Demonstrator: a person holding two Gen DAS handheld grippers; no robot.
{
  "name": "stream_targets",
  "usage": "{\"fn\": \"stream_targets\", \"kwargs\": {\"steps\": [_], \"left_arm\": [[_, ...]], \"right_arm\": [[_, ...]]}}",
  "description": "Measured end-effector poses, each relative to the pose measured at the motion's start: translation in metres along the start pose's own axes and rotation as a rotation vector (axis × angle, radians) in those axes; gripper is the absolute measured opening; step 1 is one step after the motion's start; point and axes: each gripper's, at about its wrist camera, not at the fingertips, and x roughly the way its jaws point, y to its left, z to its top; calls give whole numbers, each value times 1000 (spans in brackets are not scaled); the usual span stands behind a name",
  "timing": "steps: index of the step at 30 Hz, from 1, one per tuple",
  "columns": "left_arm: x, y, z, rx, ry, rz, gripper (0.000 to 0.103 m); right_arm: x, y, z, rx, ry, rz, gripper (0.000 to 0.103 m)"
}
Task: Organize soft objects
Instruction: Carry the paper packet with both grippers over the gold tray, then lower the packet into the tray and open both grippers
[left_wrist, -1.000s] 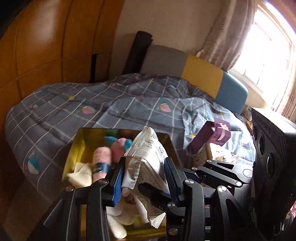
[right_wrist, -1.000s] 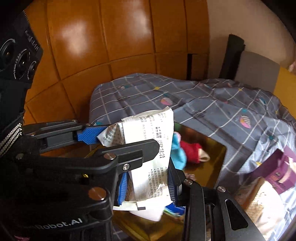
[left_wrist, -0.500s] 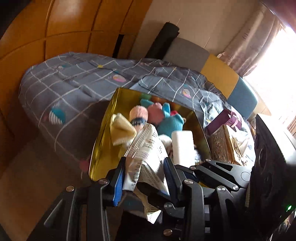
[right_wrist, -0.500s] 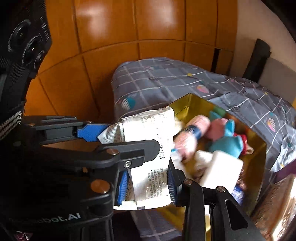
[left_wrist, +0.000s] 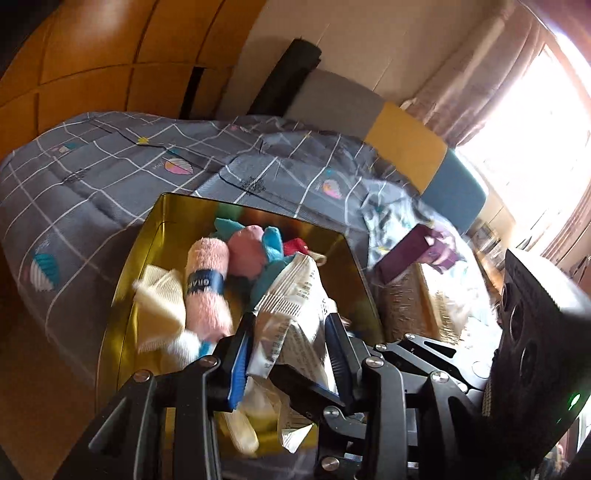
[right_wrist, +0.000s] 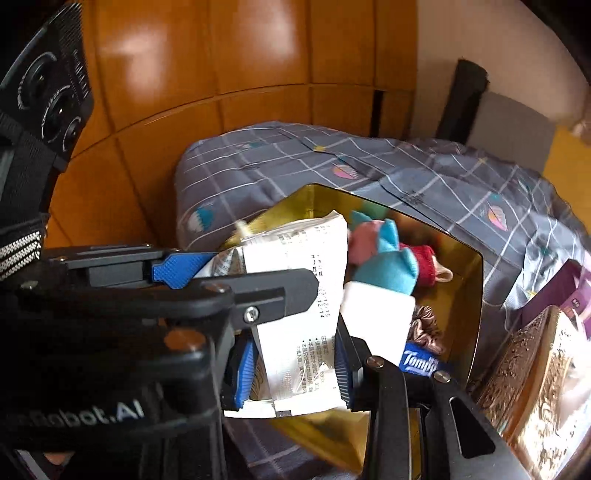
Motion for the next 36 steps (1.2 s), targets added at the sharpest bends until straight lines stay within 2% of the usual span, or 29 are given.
{"fn": "stream_targets", "kwargs": {"steps": [6, 9, 10, 13, 17, 23, 27, 36], "left_arm": [[37, 15, 21, -17, 21, 41, 41], [52, 26, 28, -38, 24, 95, 45], [58, 32, 30, -57, 39, 105, 49], [63, 46, 30, -124, 61, 108, 52], [60, 55, 23, -116, 49, 198, 52], [52, 57, 15, -73, 42, 260, 54], [40, 50, 10, -42, 3, 309, 59], [16, 37, 2, -13, -40, 332, 60]], "right_arm": [[38, -27, 19, 96, 62, 7, 37], [55, -32, 28, 112, 91, -5, 37], [61, -33, 30, 115, 103, -8, 37], [78, -37, 33, 123, 142, -15, 37], [94, -38, 31, 124, 186, -59, 37], [97, -31, 26, 90, 184, -105, 38], [96, -34, 22, 137, 189, -108, 38], [89, -35, 14, 174, 183, -100, 39]]}}
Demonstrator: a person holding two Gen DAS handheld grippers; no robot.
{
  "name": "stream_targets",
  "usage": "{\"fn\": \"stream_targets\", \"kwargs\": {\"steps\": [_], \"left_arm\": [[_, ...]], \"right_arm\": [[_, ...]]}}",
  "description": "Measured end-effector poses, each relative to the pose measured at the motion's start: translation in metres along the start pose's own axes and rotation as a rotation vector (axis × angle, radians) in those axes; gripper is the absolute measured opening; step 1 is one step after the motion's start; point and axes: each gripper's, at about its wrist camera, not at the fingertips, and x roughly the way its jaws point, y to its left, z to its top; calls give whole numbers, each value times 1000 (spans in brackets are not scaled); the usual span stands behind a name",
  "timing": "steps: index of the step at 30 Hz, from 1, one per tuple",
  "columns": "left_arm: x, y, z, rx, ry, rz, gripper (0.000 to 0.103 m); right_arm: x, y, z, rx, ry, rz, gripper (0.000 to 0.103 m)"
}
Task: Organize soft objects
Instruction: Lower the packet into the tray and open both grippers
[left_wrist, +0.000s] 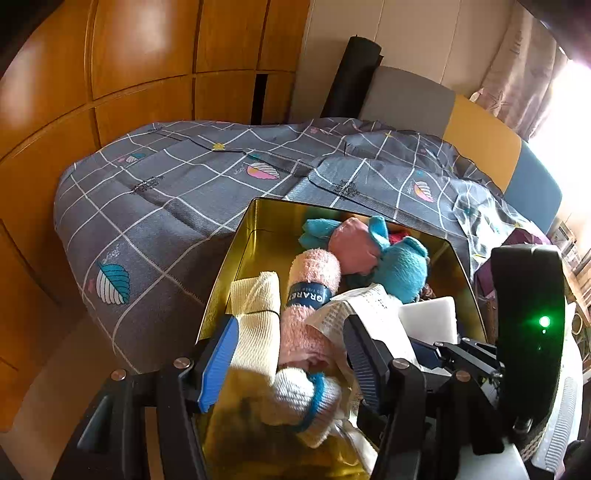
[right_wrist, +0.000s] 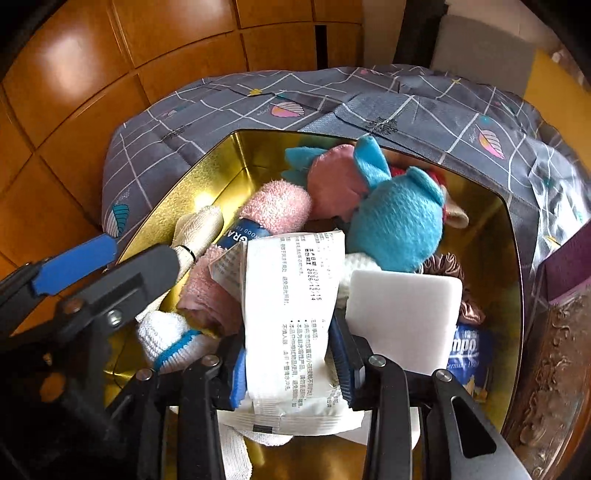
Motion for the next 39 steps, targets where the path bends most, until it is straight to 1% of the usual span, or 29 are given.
{"fn": "stream_targets", "kwargs": {"steps": [3, 5, 6, 10, 12, 18, 22, 25, 31, 33, 36, 39], "left_arm": [[-6, -2, -3, 13, -7, 1, 60], [-10, -3, -5, 12, -15, -8, 61], [-11, -3, -6, 12, -16, -6, 62], [-17, -3, -7, 12, -24, -10, 63], [-20, -3, -8, 12, -30, -7, 63], [-25, -6, -10, 20, -35, -5, 63], [-26, -6, -11, 17, -36, -7, 63], [-27, -8, -13, 20, -39, -6, 63], [-31, -13, -16, 36, -56, 12, 63], [-34, -16, -17, 49, -66, 24, 63], [-39, -20, -18, 65, -90, 58, 63], [-43, -20, -19, 58, -104, 58, 63]], "right_arm": [[-7, -1, -3, -4, -18, 7, 45], [-15, -5, -5, 25, -37, 25, 60], [-20, -6, -6, 30, -52, 16, 62], [-35, -15, -13, 58, -83, 27, 63], [-37, -18, -15, 56, -98, 10, 64], [-26, -11, -15, 22, -87, -18, 64], [-20, -18, -13, 53, -81, -30, 64], [-14, -28, -11, 104, -55, 1, 64], [-17, -25, -15, 66, -73, -3, 64], [-20, -24, -16, 66, -80, -5, 65], [-27, -24, -18, 72, -100, -17, 69], [-36, -25, -20, 74, -126, -44, 73]]}}
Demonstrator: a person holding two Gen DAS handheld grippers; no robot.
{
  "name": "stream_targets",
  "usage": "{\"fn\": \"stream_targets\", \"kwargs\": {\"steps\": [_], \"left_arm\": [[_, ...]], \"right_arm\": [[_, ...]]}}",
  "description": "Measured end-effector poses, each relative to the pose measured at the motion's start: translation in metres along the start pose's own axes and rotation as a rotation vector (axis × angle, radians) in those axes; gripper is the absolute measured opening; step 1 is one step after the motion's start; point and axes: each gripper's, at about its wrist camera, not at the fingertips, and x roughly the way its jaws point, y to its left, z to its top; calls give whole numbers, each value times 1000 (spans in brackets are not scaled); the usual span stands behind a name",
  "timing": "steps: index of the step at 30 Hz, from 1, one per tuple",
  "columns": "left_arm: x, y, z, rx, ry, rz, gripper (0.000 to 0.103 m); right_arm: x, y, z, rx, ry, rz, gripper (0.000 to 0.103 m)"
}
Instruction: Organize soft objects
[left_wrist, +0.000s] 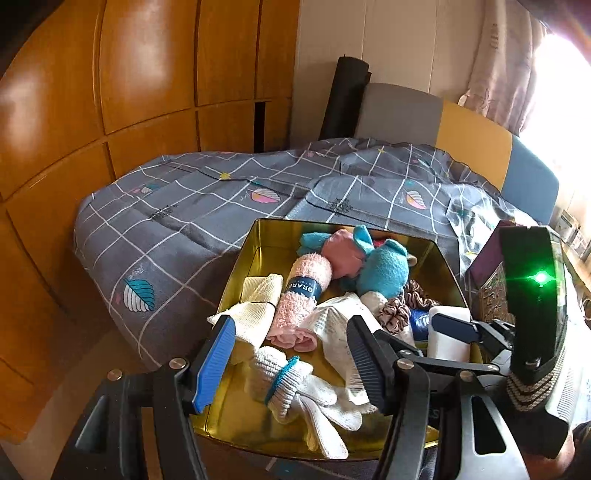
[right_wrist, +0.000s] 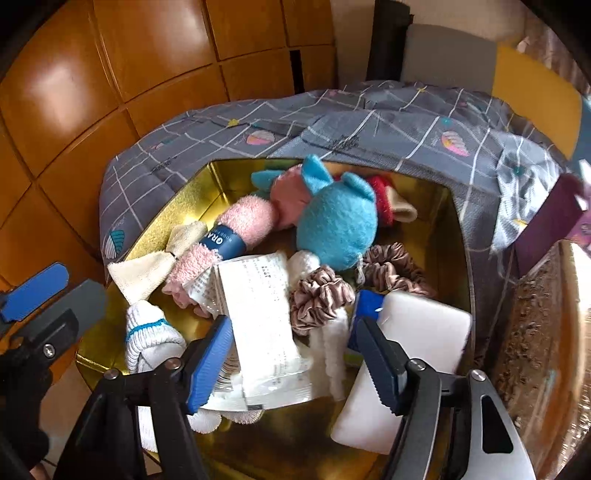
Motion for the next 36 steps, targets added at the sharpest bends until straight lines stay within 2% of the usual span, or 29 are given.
{"fn": "stream_targets", "kwargs": {"steps": [4, 8, 10, 14, 19, 29, 36], "left_arm": [[-6, 1, 0, -12, -9, 0, 63], [-12, 0, -2, -18, -18, -9, 66], [-14, -4, -3, -11, -21, 1, 71], [-21, -10, -6, -12, -33, -23, 71], [-28, -21, -7, 4, -44, -17, 72], [-38, -40, -13, 68, -74, 16, 72], [-39, -41, -14, 60, -80, 36, 72]], "right_arm": [[-15, -3, 0, 9, -40, -50, 75], [-39, -12, -4, 44, -116, -116, 90], [-50, -16, -7, 60, -140, -143, 91], [-64, -20, -15, 65, -166, -195, 93], [-77, -25, -30, 74, -189, -257, 93], [-93, -43, -48, 130, -218, -281, 94], [-100, -42, -50, 132, -240, -294, 94]]}}
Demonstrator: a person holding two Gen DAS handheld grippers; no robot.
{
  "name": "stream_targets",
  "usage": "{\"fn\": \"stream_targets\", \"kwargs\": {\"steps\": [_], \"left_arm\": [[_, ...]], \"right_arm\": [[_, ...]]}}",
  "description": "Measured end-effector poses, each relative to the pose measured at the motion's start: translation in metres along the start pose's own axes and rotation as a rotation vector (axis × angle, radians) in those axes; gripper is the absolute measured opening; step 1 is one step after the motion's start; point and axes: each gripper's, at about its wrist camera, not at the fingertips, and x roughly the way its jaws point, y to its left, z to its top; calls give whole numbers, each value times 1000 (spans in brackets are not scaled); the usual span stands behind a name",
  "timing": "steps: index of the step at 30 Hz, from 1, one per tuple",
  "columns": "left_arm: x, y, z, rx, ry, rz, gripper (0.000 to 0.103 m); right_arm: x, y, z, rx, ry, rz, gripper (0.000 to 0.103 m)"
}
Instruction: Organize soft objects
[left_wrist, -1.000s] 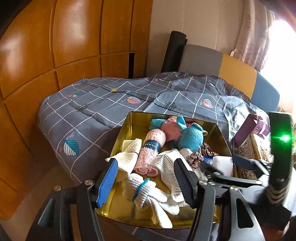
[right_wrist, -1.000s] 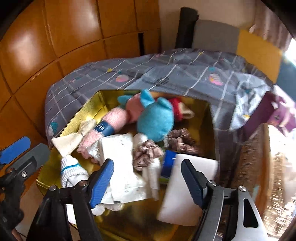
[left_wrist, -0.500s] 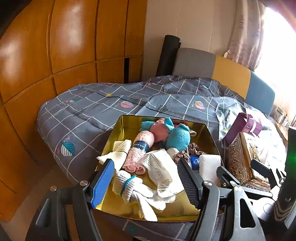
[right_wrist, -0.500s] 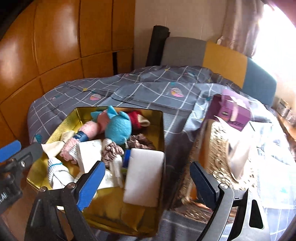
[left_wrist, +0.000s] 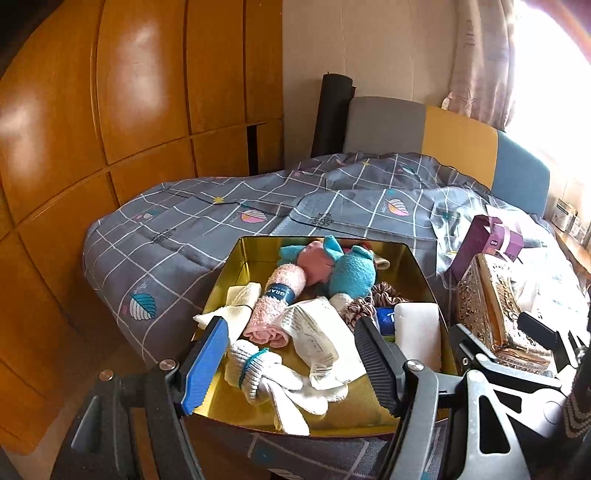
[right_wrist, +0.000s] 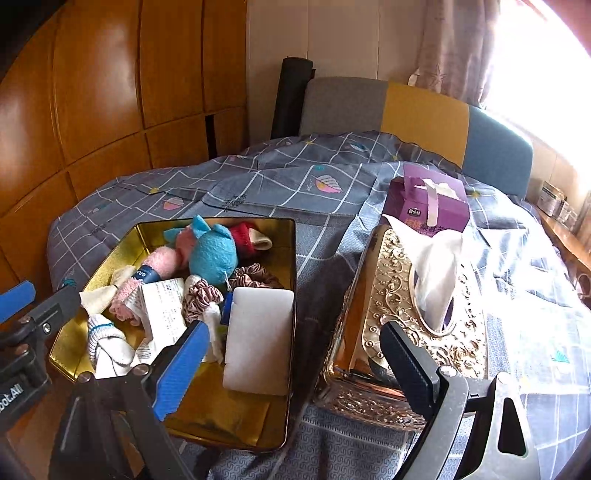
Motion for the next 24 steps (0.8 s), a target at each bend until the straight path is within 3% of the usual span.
{"fn": "stream_targets", "kwargs": {"steps": [24], "left_arm": [[-2, 5, 1, -6, -13, 15, 72]], "right_arm": [[-2, 7, 2, -12, -12, 3, 95]]}}
